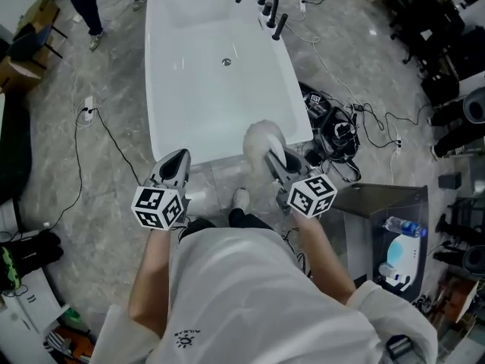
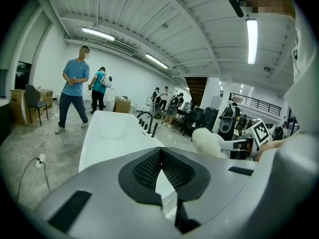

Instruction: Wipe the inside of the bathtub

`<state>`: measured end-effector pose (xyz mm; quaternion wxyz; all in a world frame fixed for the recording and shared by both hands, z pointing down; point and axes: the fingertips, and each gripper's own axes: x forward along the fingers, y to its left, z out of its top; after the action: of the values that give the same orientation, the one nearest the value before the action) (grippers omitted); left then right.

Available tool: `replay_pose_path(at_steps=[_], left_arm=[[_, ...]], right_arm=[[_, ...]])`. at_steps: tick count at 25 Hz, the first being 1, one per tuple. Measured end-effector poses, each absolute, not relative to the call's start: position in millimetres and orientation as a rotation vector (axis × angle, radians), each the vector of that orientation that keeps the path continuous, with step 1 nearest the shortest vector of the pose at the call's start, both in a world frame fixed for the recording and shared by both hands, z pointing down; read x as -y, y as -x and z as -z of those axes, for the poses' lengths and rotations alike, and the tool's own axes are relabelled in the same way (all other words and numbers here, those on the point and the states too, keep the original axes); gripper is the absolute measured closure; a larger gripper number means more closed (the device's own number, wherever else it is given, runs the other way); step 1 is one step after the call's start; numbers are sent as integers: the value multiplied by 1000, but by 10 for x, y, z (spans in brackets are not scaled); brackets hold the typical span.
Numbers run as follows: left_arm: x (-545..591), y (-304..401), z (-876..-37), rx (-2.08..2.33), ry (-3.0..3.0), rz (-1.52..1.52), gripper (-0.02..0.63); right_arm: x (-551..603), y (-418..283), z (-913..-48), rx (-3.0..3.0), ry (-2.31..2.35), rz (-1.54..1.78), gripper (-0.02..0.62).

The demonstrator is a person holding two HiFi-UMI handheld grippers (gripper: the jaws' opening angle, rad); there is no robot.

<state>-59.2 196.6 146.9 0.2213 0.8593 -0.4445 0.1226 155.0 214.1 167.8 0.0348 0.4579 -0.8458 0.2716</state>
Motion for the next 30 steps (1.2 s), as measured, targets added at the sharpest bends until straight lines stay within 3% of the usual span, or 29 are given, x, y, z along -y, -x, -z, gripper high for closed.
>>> replay_pose_path(at_steps=[19,30], left_arm=[[-1539,488,-1703,1177,-2343,-391,595],[-1223,1107,-2175,1182,-2234,-447,595]], right_arm=[[-1713,-1395,-1876,2575,-1313,-913,502],[-1370,-643,-2235,2519,-1125,-961,502]])
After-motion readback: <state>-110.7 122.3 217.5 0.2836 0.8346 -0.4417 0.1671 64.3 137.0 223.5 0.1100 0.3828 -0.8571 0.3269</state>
